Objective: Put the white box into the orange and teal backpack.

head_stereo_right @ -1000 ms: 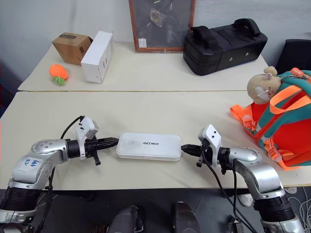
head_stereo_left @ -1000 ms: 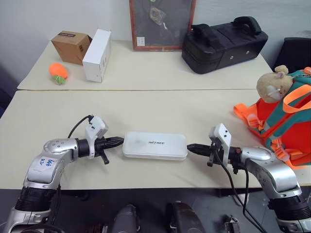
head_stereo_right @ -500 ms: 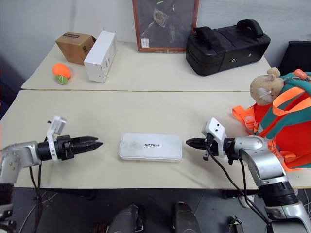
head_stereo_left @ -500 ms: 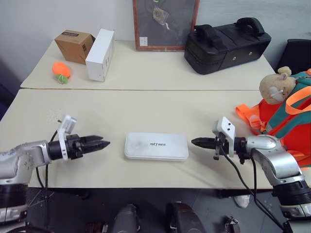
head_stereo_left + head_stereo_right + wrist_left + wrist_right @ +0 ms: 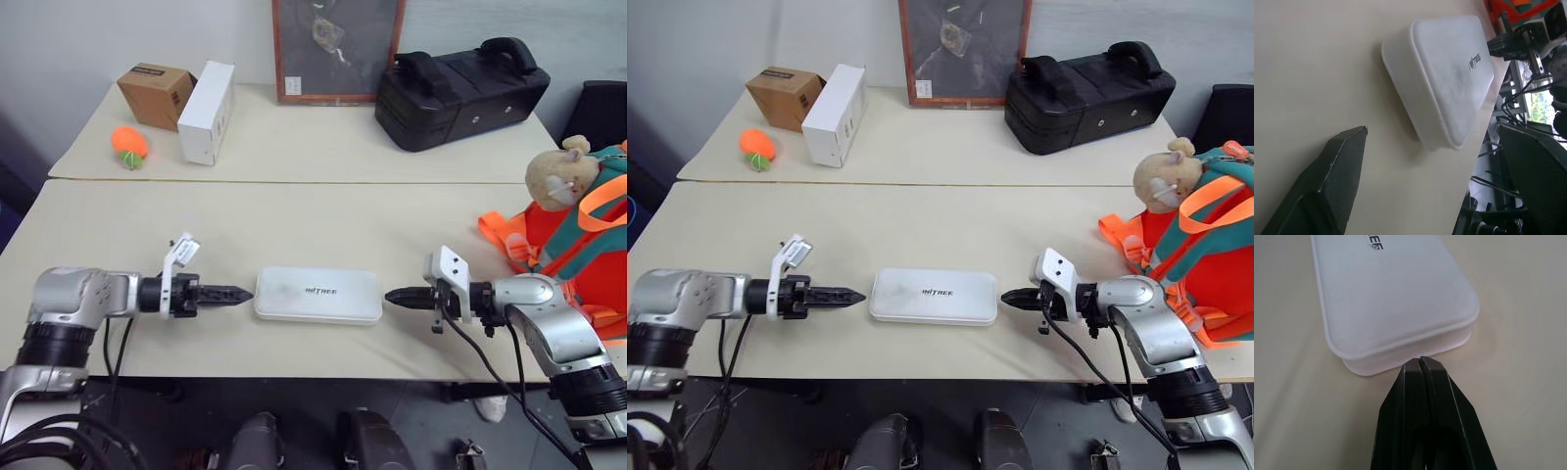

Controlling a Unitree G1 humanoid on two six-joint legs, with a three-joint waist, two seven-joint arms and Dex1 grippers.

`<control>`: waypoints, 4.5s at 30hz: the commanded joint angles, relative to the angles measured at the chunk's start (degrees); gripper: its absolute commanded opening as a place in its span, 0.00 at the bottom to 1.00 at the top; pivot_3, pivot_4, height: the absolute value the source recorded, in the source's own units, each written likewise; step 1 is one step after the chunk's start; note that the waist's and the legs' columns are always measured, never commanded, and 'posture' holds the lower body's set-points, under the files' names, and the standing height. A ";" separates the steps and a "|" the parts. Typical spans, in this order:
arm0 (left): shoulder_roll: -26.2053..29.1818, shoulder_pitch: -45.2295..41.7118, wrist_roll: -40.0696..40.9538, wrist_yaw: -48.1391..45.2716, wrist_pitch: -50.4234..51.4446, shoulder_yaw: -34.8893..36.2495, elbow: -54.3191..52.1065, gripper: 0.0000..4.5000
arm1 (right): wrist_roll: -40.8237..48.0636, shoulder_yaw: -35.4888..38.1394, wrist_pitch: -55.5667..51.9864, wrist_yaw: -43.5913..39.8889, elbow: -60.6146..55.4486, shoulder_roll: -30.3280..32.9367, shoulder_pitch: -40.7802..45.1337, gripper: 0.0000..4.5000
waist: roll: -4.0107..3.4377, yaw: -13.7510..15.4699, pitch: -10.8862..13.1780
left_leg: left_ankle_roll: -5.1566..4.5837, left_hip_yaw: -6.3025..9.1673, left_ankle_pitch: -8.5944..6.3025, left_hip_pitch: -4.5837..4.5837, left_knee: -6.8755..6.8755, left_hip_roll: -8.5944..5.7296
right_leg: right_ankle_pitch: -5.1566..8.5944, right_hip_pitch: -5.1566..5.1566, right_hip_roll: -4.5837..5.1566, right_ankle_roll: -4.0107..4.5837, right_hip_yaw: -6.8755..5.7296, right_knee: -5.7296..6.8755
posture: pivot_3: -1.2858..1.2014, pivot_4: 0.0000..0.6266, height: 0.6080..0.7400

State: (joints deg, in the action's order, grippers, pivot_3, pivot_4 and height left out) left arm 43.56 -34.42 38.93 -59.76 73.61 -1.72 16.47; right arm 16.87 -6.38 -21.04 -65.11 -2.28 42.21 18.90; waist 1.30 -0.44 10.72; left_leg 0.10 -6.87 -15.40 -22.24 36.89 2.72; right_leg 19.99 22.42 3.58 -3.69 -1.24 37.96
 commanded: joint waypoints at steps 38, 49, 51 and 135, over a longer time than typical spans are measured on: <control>-12.50 -2.16 8.52 0.22 8.07 9.50 -14.24 0.30 | 11.80 31.41 -16.05 18.09 -23.75 -2.47 -24.85 0.20 | 0.08 -0.55 0.05 | -0.02 0.09 -0.12 -0.25 0.23 0.06 | -0.06 0.04 -0.03 -0.12 0.03 -0.03 | 0.52 0.24 1.00; -22.93 1.53 15.75 16.06 4.44 23.61 -24.95 0.30 | 22.27 58.69 -24.80 28.75 -30.61 -5.38 -38.78 0.99 | 0.21 -1.27 0.06 | -0.16 0.02 -0.39 0.08 0.14 0.06 | -0.09 -0.30 -0.08 -0.23 0.14 -0.20 | 0.52 0.24 1.00; -24.28 1.18 17.40 18.48 4.44 25.11 -25.43 0.30 | 22.03 56.83 -25.47 32.41 -29.09 -5.04 -34.31 0.99 | 0.19 -1.44 0.05 | -0.14 0.02 -0.39 0.14 0.13 0.06 | -0.09 -0.33 -0.09 -0.23 0.15 -0.18 | 0.52 0.24 1.00; -12.94 -26.31 -9.11 -10.38 -41.73 -8.72 -1.26 0.30 | 45.64 22.47 -29.14 -18.33 -15.49 22.22 5.68 0.01 | 0.22 0.04 0.31 | -0.21 0.00 -0.25 -0.65 0.40 0.08 | -0.10 0.24 -0.09 -0.29 0.06 -0.43 | 0.52 0.24 1.00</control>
State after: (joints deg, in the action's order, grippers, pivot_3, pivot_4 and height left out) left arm 31.84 -58.45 31.57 -67.99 33.96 -8.88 14.65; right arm 59.89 13.97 -49.58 -83.76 -17.36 64.87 23.28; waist 1.52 -0.39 11.03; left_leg -0.12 -6.86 -15.65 -22.92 37.30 2.80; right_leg 19.90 22.68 3.49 -3.98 -1.18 37.53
